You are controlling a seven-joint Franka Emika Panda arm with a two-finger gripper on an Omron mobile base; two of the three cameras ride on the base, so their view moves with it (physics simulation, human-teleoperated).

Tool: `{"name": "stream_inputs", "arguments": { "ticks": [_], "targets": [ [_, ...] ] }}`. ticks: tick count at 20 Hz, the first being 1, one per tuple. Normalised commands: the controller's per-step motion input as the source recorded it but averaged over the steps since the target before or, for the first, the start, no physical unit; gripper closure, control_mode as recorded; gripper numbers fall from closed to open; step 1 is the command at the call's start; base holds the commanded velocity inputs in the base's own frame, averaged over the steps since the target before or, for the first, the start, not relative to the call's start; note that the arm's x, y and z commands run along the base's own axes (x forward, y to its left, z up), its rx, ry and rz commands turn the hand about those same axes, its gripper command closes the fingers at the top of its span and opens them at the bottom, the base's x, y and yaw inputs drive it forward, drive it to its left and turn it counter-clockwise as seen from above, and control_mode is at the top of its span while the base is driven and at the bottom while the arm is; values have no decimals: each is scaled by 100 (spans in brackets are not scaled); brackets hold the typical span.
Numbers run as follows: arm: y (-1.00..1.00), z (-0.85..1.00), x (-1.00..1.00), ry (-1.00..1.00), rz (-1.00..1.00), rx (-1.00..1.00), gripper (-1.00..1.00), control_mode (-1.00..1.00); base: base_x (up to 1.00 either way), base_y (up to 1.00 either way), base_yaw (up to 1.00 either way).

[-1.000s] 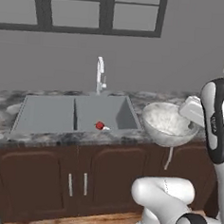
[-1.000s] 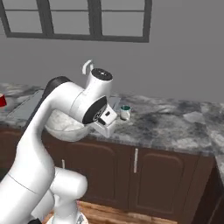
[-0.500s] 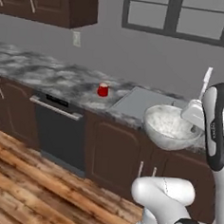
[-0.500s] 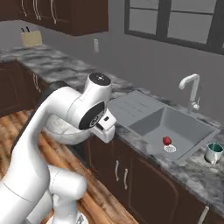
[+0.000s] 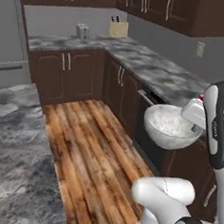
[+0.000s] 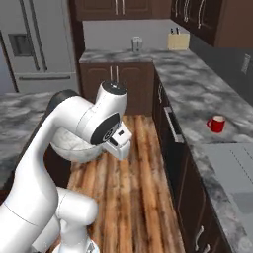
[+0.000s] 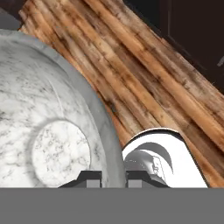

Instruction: Clear the mugs and bowl far away from the sink.

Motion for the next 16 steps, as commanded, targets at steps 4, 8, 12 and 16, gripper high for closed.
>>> {"name": "stream_inputs", "arguments": {
  "ticks": [4, 8, 12, 16],
  "targets": [
    [0, 0, 0, 0, 0, 0, 100, 100, 0, 0, 100],
    [0, 0, 0, 0, 0, 0, 100, 100, 0, 0, 100],
    [0, 0, 0, 0, 0, 0, 100, 100, 47, 6, 91],
    [0, 0, 0, 0, 0, 0, 100, 100, 100, 28, 34]
  ]
}}
